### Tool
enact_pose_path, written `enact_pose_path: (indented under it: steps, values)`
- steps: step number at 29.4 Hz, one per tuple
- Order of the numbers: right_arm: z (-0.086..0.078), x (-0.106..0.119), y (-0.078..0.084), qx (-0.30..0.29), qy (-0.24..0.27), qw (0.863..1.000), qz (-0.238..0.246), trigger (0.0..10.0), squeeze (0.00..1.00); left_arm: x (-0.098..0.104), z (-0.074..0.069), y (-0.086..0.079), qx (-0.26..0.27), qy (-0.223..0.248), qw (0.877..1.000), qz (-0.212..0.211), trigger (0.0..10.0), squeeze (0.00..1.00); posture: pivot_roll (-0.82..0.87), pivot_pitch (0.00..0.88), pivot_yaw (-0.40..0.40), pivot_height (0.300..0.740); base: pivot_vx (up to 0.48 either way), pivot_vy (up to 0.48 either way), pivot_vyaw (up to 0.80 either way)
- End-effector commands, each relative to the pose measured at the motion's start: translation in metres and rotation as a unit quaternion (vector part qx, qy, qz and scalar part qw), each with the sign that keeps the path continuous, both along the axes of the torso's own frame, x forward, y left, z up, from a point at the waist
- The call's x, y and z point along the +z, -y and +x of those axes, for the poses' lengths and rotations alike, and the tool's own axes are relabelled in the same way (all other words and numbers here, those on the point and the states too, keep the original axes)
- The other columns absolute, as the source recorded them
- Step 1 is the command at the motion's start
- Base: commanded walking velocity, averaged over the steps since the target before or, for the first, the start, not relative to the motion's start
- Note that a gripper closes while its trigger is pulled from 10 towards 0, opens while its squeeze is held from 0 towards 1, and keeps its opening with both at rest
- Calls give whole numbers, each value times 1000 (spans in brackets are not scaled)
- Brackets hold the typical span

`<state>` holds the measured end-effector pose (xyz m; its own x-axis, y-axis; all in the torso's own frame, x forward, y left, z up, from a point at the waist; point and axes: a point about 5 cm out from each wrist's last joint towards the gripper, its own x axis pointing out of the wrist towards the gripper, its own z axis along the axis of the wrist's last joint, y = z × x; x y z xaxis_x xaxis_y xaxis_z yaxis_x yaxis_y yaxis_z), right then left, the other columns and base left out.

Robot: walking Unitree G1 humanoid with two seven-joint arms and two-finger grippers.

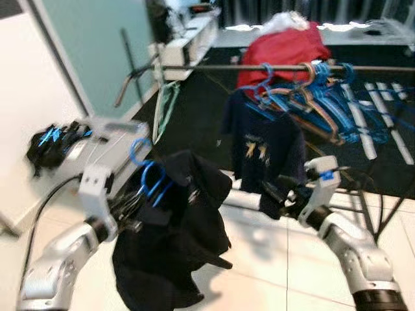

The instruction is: Hang hanger

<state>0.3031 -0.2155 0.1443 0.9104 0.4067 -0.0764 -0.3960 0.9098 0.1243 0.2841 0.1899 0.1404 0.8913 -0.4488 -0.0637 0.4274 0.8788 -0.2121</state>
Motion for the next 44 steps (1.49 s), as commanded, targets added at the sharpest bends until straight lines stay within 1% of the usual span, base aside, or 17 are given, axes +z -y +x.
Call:
enact_pose_path:
  steps: [1, 8, 11, 15, 17, 18, 20, 21, 23, 27, 30, 33, 36, 38, 40, 41, 44]
  values:
    - [-2, -1, -5, 8, 1, 1000, 4, 10000, 0, 6, 1, -9, 30, 25, 999, -22, 10000, 0, -85, 0, 57, 735, -368, 0, 800]
    - [-1, -1, -9, 14, 4, 1000, 11, 10000, 0, 7, 0, 2, 42, 33, 998, -35, 10000, 0, -50, 0, 51, 735, -364, 0, 800]
    - [0, 0, -11, 18, 5, 1000, 12, 10000, 0, 7, 1, 1, 47, 34, 998, -38, 10000, 0, -44, 0, 52, 735, -364, 0, 800]
    - [0, 4, -19, 29, 13, 999, 23, 10000, 0, 11, 6, -7, 62, 37, 996, -55, 10000, 0, -11, 0, 48, 735, -365, 0, 800]
    - [0, 8, -24, 39, 18, 999, 32, 10000, 0, 14, 10, -9, 68, 41, 995, -64, 10000, 0, 1, 0, 37, 735, -382, 0, 800]
    - [2, 13, -38, 67, 24, 997, 42, 10000, 0, 20, 20, -12, 84, 49, 992, -83, 10000, 0, 17, 0, 14, 735, -439, 0, 800]
    - [2, 14, -43, 79, 24, 996, 43, 10000, 0, 21, 23, -12, 90, 51, 991, -89, 10000, 0, 17, 0, 14, 735, -439, 0, 800]
    - [2, 14, -43, 79, 24, 996, 43, 10000, 0, 21, 23, -12, 90, 51, 991, -89, 10000, 0, 17, 0, 14, 735, -439, 0, 800]
    - [5, 17, -54, 104, 25, 993, 46, 10000, 0, 24, 24, -8, 88, 60, 991, -86, 10000, 0, 27, 0, -9, 735, -420, 0, 800]
    - [6, 20, -60, 114, 27, 992, 53, 10000, 0, 25, 23, -6, 86, 64, 991, -80, 10000, 0, 33, 0, -14, 735, -401, 0, 800]
    - [13, 27, -77, 136, 35, 987, 74, 10000, 0, 27, 22, -16, 106, 67, 988, -89, 10000, 0, 53, 2, -15, 735, -252, 0, 800]
    - [15, 28, -80, 139, 37, 987, 77, 10000, 0, 29, 22, -19, 113, 72, 986, -95, 10000, 0, 55, 1, -15, 735, 0, 0, 800]
    - [15, 28, -80, 139, 37, 987, 77, 10000, 0, 29, 22, -19, 113, 72, 986, -95, 10000, 0, 55, 1, -15, 735, 0, 0, 800]
    - [15, 29, -80, 139, 37, 986, 79, 10000, 0, 30, 22, -24, 129, 78, 983, -100, 10000, 0, 52, 0, -13, 735, 0, 0, 775]
    - [15, 30, -76, 136, 37, 987, 74, 10000, 0, 35, 23, -38, 176, 96, 973, -114, 10000, 0, 33, 0, -8, 735, 480, 0, 419]
    - [15, 30, -76, 136, 37, 987, 74, 10000, 0, 35, 23, -38, 176, 96, 973, -114, 10000, 0, 33, 0, -8, 735, 480, 0, 425]
    - [14, 29, -71, 132, 39, 989, 48, 10000, 0, 35, 19, -53, 229, 102, 962, -111, 10000, 0, 18, 0, -4, 735, 480, 0, 727]
